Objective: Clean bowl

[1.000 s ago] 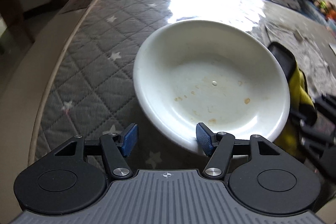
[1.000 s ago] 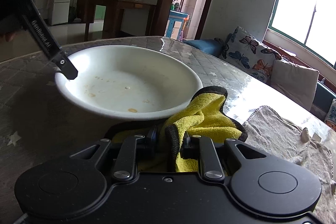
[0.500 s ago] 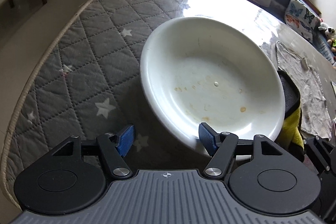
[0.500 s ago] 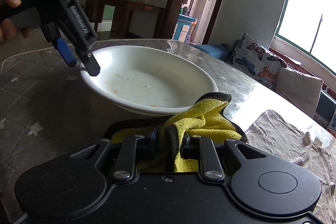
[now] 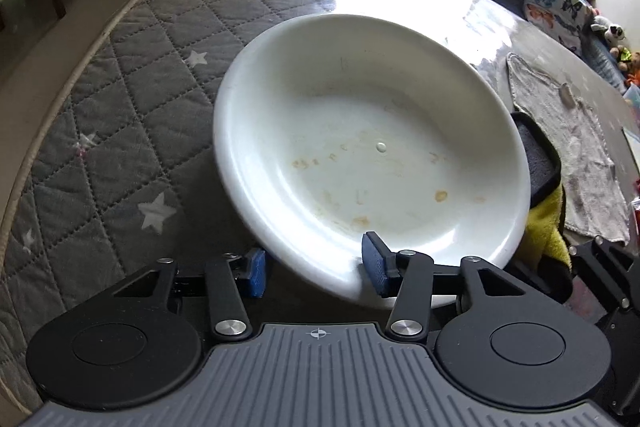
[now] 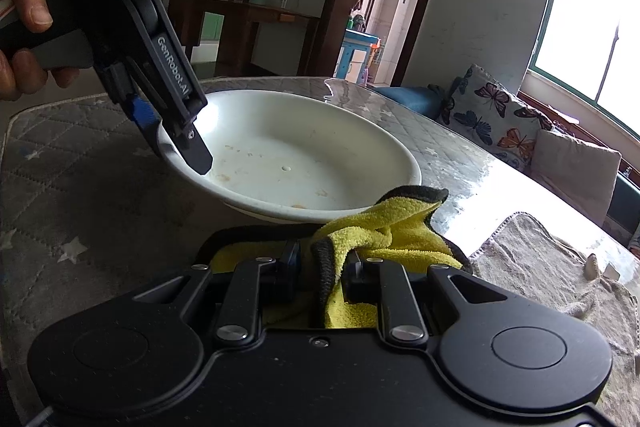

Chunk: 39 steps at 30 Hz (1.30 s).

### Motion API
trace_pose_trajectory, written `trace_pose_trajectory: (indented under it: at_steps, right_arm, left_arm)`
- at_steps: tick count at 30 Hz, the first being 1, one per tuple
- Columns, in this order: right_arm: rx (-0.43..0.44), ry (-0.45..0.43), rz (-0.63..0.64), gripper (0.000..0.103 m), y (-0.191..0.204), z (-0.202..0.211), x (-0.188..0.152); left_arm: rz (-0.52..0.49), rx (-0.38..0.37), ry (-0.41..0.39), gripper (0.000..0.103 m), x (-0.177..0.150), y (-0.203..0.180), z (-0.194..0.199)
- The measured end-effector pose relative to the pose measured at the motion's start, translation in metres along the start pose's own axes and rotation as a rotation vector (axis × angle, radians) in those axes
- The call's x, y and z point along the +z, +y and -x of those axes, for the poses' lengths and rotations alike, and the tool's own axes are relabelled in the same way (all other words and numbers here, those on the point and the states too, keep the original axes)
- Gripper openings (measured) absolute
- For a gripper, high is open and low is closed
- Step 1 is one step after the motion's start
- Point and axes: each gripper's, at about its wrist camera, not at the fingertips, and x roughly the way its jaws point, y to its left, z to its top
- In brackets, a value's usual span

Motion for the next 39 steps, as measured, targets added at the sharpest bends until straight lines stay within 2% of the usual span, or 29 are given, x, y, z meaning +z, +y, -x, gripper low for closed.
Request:
trace_pose_trajectory:
  at_steps: [23,39]
  right_arm:
    - [-0.023,0.009,0.028,0.022,-0.024,-0.024,0.003]
    - [-0.040,0.011,0.033,0.022,-0.027,-0.032,0.003]
  left_arm:
    - [-0.143,0.028,-0.006,0.051,0.005,0.003,-0.006]
    - [-0.300,0.041,-0.021,0.054,0.018,0.009,-0.010]
